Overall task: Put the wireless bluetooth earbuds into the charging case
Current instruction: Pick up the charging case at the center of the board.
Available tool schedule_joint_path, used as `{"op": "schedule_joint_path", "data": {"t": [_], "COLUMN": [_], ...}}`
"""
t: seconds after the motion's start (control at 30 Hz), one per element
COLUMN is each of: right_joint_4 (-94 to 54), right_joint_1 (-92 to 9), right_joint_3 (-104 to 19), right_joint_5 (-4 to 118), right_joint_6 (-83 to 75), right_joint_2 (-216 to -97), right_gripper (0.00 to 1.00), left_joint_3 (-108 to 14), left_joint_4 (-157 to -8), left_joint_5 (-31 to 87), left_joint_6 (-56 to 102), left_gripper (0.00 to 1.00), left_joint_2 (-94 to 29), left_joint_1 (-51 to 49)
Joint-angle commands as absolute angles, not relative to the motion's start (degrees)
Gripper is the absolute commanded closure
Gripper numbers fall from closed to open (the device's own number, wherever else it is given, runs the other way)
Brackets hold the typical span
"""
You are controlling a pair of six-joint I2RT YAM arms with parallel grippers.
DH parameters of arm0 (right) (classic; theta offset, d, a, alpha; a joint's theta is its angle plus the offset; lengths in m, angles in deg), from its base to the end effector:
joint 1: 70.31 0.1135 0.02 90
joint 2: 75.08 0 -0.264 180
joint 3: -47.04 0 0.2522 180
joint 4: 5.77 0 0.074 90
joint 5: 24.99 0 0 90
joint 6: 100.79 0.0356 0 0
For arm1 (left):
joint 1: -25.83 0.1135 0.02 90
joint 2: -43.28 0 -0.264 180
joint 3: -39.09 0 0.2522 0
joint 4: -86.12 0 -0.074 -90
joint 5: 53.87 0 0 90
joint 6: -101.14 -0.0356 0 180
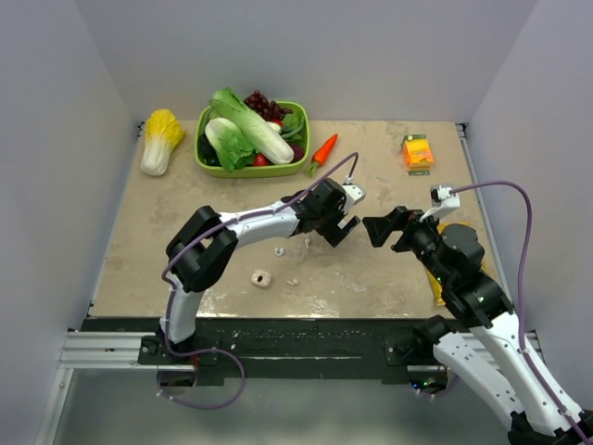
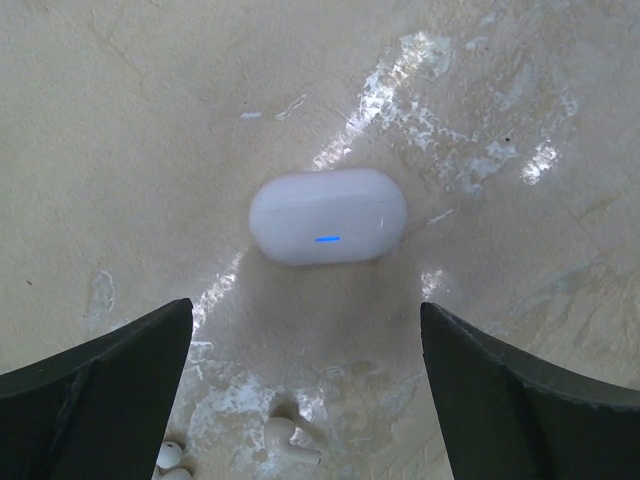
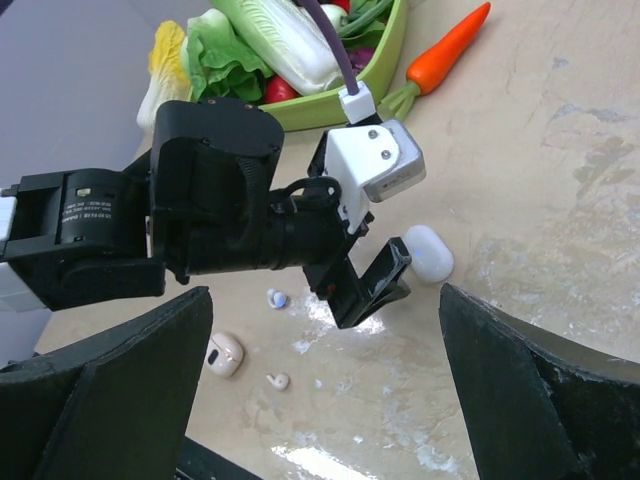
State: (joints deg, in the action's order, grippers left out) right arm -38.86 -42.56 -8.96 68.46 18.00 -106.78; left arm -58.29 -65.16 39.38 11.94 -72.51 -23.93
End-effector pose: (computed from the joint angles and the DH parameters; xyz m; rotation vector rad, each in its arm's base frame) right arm 0.1191 0.0603 0.3393 0.0618 1.7706 0.6721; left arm 0.2914 -0.3412 0.1913 0.9782 2.2136 -0.3436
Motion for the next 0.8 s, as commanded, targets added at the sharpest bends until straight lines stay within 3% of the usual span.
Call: {"op": "schedule_joint_path", "data": {"t": [0.0, 0.77], "right_joint_4": [-39.5, -39.9], "right_joint_1": [-42.5, -42.5], "right_joint_3": [-11.1, -12.4], "right_joint_5": [68.0, 67.4], "right_joint_6": [16.7, 17.9], "right_joint_2": [-105.9, -107.2], "right_gripper": [0.02, 0.02], "left_joint_3": [-61.9, -69.4], "left_joint_4": [-66.4, -64.6], "left_joint_5": [41.0, 36.4], "left_joint_6": [8.9, 16.8], "left_gripper": [0.00, 0.00], "left_joint_2": [-75.0, -82.9], "left_joint_1": [-23.8, -22.2]}}
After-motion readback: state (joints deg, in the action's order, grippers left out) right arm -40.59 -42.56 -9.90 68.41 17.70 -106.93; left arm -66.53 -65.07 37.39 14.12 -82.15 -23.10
